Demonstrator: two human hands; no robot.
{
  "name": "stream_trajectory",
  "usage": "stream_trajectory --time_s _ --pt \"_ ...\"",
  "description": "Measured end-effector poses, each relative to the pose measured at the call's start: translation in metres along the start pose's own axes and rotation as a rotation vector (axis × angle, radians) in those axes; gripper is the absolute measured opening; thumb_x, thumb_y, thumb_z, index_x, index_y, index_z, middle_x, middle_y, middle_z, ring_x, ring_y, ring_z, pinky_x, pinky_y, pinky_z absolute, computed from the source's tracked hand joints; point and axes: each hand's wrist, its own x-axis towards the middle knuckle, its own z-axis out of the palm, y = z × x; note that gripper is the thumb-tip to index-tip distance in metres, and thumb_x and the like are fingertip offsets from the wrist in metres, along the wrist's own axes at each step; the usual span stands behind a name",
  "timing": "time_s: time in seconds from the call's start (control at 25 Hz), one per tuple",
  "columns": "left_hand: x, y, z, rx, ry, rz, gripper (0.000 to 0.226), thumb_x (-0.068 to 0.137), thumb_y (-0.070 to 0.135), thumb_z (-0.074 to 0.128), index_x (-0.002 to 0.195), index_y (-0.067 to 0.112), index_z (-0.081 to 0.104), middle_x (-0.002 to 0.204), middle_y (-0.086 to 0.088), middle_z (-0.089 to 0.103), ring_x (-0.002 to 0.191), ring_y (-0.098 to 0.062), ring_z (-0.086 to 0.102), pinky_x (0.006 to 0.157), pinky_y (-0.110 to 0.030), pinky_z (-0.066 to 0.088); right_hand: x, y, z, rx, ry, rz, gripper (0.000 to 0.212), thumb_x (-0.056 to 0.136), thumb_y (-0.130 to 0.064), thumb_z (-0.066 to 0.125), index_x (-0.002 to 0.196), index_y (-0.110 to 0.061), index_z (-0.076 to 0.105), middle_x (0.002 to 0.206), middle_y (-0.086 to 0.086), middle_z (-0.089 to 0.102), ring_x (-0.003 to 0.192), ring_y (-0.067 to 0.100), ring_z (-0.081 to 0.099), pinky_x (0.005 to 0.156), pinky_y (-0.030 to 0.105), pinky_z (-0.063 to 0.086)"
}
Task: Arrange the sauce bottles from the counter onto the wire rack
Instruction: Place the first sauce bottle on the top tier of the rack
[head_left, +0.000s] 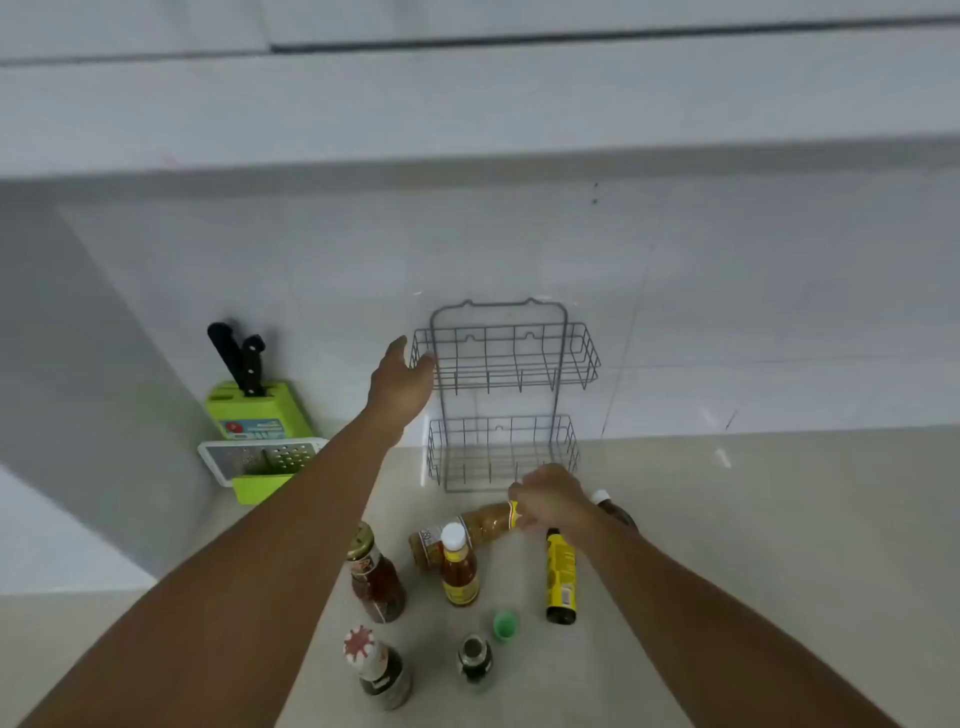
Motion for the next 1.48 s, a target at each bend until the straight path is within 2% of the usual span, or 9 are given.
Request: stream_trajectory --time_s 0.12,0.28,0.4,0.6,0.8,0.96,1.04,1.16,1.48 --pt "0.012 -0.009 0.013 -0.083 0.088 0.005 0.04 0.1 0.039 0.046 0.137 0.024 0.051 0.137 0.002 0.057 0.129 -0.023 0.05 0.107 -0.032 0.037 0.011 0.014 0.028 0.096 -0.125 0.283 0.072 0.083 -0.027 0.077 0.14 -0.002 0.042 0.109 0.009 0.062 0.081 0.022 0.071 0.057 0.027 0.061" --pt "0.023 -0.03 0.023 -0.206 0.207 0.02 0.039 0.098 0.031 0.052 0.136 0.023 0.055 0.129 0.002 0.066 0.117 -0.017 0.062 0.106 -0.036 0.046 0.043 0.031 0.054 0.368 -0.096 0.435 0.047 0.081 -0.021 0.078 0.12 -0.004 0.06 0.089 0.009 0.063 0.075 0.021 0.064 0.066 0.035 0.061" --pt "0.033 -0.036 0.024 -0.207 0.219 0.021 0.017 0.095 0.025 0.054 0.101 0.023 0.07 0.097 0.007 0.067 0.087 -0.009 0.057 0.09 -0.026 0.043 0.061 0.036 0.072 0.548 -0.125 0.522 0.05 0.082 -0.021 0.077 0.124 -0.005 0.054 0.102 0.02 0.069 0.079 0.033 0.072 0.051 0.041 0.061" --pt "0.039 -0.04 0.021 -0.327 0.172 -0.013 0.024 0.096 0.016 0.059 0.097 0.035 0.072 0.088 0.021 0.061 0.095 -0.003 0.055 0.096 -0.022 0.039 0.073 0.047 0.089 0.736 -0.066 0.472 0.054 0.078 -0.017 0.081 0.122 -0.005 0.052 0.107 0.024 0.068 0.084 0.039 0.073 0.051 0.048 0.061" --pt "0.037 -0.04 0.02 -0.346 0.165 0.01 0.039 0.098 0.017 0.059 0.137 0.016 0.057 0.134 0.006 0.063 0.123 -0.005 0.057 0.107 -0.021 0.04 0.046 0.039 0.077 0.643 0.172 0.11 0.031 0.064 -0.026 0.086 0.09 -0.026 0.069 0.093 0.01 0.078 0.086 0.03 0.077 0.069 0.055 0.064" --pt "0.04 -0.046 0.017 -0.339 0.149 0.019 0.04 0.097 0.019 0.06 0.137 0.018 0.057 0.128 0.012 0.062 0.089 0.017 0.063 0.074 -0.001 0.044 -0.013 -0.018 0.029 0.436 0.23 -0.301 0.032 0.074 -0.018 0.085 0.097 -0.027 0.065 0.092 -0.004 0.075 0.086 0.004 0.072 0.075 0.027 0.063" --pt "0.044 -0.049 0.015 -0.364 0.123 0.001 0.04 0.096 0.019 0.061 0.136 0.02 0.058 0.135 0.007 0.062 0.106 0.003 0.063 0.092 -0.013 0.048 -0.042 -0.056 -0.001 0.407 0.289 -0.462 0.033 0.076 -0.012 0.085 0.101 -0.02 0.065 0.092 -0.006 0.074 0.081 0.0 0.072 0.067 0.015 0.058" --pt "0.048 -0.052 0.009 -0.438 0.06 -0.028 0.039 0.096 0.017 0.06 0.135 0.019 0.059 0.137 0.004 0.063 0.126 -0.012 0.057 0.114 -0.037 0.041 -0.066 -0.114 -0.04 0.416 0.381 -0.661 0.036 0.076 -0.014 0.086 0.106 -0.014 0.065 0.093 -0.005 0.074 0.082 0.004 0.073 0.067 0.015 0.058" --pt "0.044 -0.051 0.008 -0.477 0.007 -0.041 0.038 0.099 0.016 0.055 0.137 0.023 0.057 0.141 0.007 0.058 0.125 -0.009 0.055 0.117 -0.038 0.037 -0.023 -0.218 -0.048 0.005 0.418 -0.912 0.053 0.074 -0.036 0.086 0.116 -0.018 0.059 0.086 -0.015 0.067 0.07 -0.005 0.065 0.065 0.009 0.053"
